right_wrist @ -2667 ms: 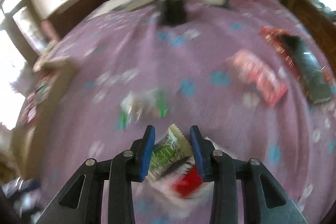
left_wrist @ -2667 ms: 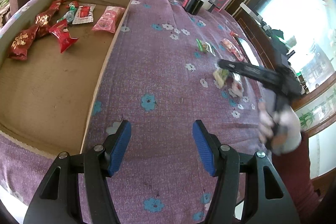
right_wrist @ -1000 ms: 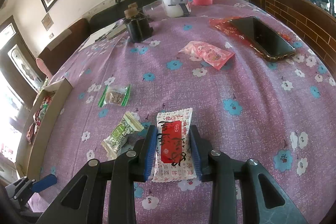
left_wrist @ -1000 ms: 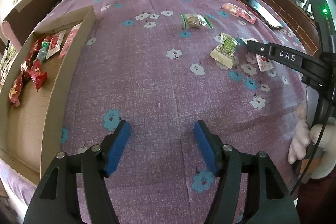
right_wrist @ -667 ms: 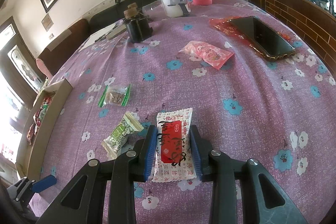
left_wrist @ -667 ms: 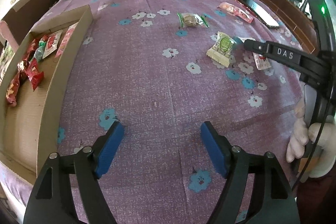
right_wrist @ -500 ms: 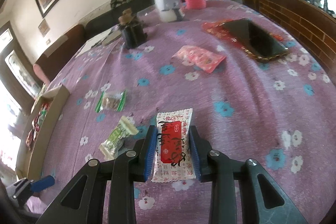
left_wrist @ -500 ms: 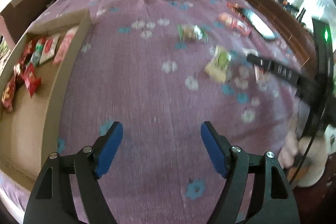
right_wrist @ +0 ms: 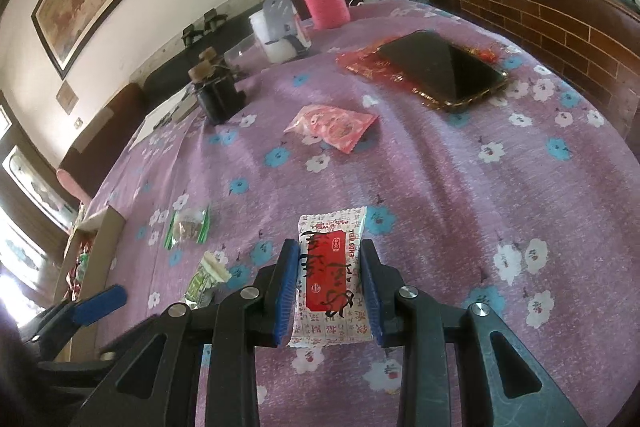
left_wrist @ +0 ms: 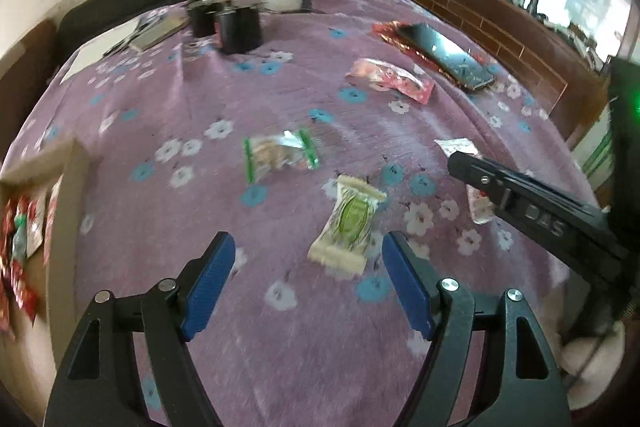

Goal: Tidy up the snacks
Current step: 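Grasp the green-and-white wrapped candy with left tool while right holds its packet, then carry both snacks into the cardboard box and open both tools, then move both tools back over the remaining snacks on the table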

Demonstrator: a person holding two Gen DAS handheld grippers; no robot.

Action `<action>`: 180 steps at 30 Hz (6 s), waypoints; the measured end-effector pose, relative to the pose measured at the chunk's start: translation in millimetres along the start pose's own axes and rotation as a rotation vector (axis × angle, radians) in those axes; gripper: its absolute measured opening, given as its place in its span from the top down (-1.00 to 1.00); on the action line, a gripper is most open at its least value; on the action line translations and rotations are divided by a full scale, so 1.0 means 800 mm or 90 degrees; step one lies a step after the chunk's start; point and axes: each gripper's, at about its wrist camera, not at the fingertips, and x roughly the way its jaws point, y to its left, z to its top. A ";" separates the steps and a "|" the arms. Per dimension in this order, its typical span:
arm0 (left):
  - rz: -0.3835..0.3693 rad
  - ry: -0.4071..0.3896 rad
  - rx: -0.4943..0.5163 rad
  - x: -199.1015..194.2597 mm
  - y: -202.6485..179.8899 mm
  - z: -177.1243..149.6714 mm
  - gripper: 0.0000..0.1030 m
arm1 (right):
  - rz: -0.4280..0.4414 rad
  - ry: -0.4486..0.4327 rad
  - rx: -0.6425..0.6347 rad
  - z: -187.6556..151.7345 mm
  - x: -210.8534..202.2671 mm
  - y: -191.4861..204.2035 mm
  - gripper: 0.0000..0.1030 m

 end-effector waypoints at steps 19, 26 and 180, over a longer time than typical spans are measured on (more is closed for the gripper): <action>-0.054 0.008 -0.039 -0.001 0.005 -0.005 0.63 | -0.010 -0.013 -0.013 0.002 -0.002 0.003 0.38; -0.093 -0.043 -0.087 -0.059 0.032 -0.030 0.64 | -0.015 -0.023 -0.019 0.001 -0.005 0.006 0.38; 0.003 0.042 -0.158 -0.097 0.087 -0.104 0.33 | 0.030 0.035 -0.044 0.002 -0.043 -0.019 0.05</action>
